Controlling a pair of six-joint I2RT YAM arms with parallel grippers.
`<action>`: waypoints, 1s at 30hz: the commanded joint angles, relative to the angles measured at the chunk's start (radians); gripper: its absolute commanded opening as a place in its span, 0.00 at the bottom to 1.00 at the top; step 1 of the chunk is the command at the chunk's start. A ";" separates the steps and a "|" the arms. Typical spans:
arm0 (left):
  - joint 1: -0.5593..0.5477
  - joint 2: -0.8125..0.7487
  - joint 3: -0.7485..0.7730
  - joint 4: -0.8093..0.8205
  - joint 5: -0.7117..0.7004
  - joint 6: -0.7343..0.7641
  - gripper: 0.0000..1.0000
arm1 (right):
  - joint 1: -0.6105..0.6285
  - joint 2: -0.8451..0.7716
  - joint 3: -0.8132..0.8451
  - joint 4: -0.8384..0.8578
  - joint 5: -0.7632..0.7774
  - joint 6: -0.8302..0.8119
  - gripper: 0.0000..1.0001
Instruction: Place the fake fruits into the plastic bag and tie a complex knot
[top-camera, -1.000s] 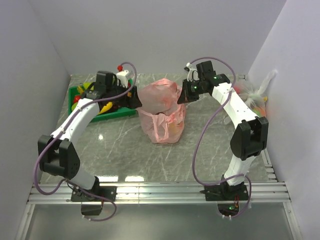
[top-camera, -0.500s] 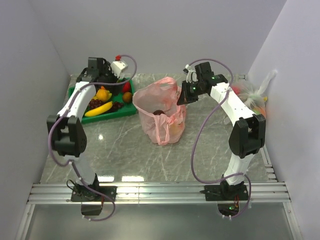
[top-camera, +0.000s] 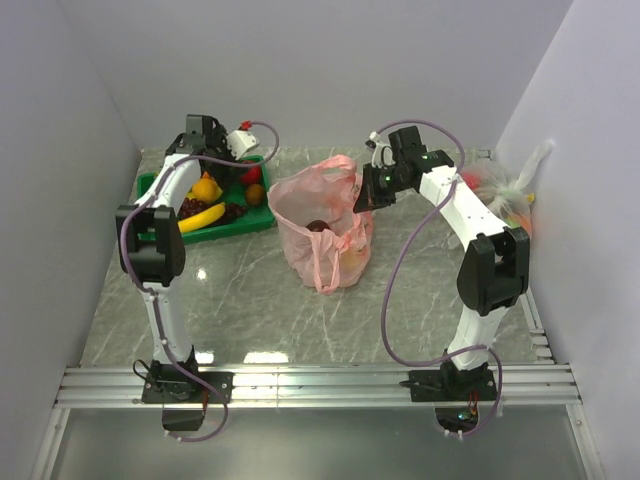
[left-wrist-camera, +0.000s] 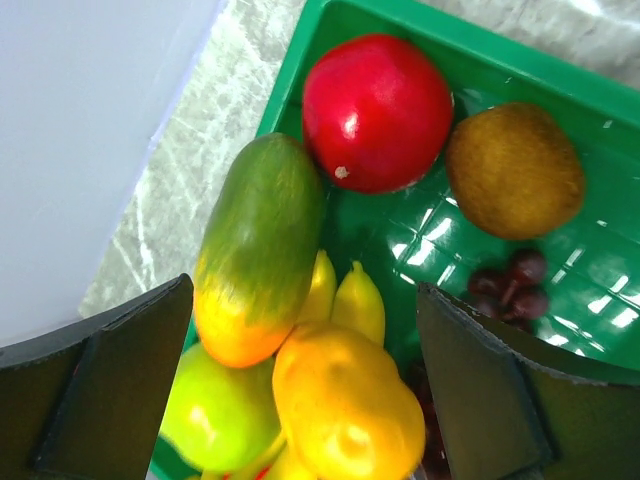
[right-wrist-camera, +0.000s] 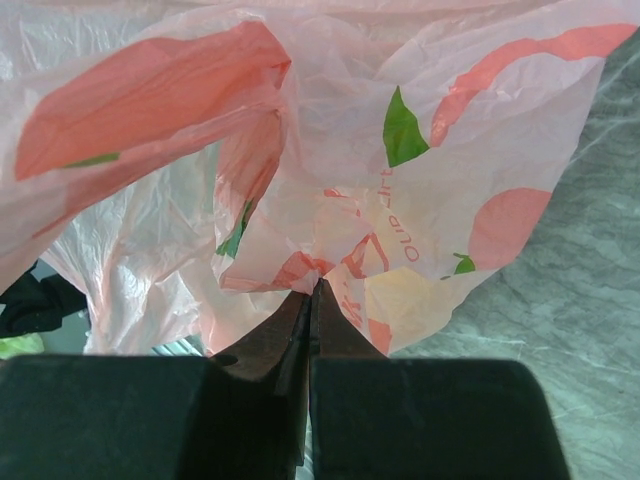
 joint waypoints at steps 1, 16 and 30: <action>0.008 0.056 0.050 0.011 -0.019 0.037 0.99 | -0.003 0.008 0.022 0.006 -0.020 -0.006 0.00; 0.014 0.180 0.094 0.123 -0.121 0.027 0.95 | -0.011 0.006 0.002 0.006 -0.050 -0.008 0.00; 0.009 0.113 0.070 0.126 -0.102 -0.026 0.63 | -0.014 0.010 -0.006 0.014 -0.059 -0.002 0.00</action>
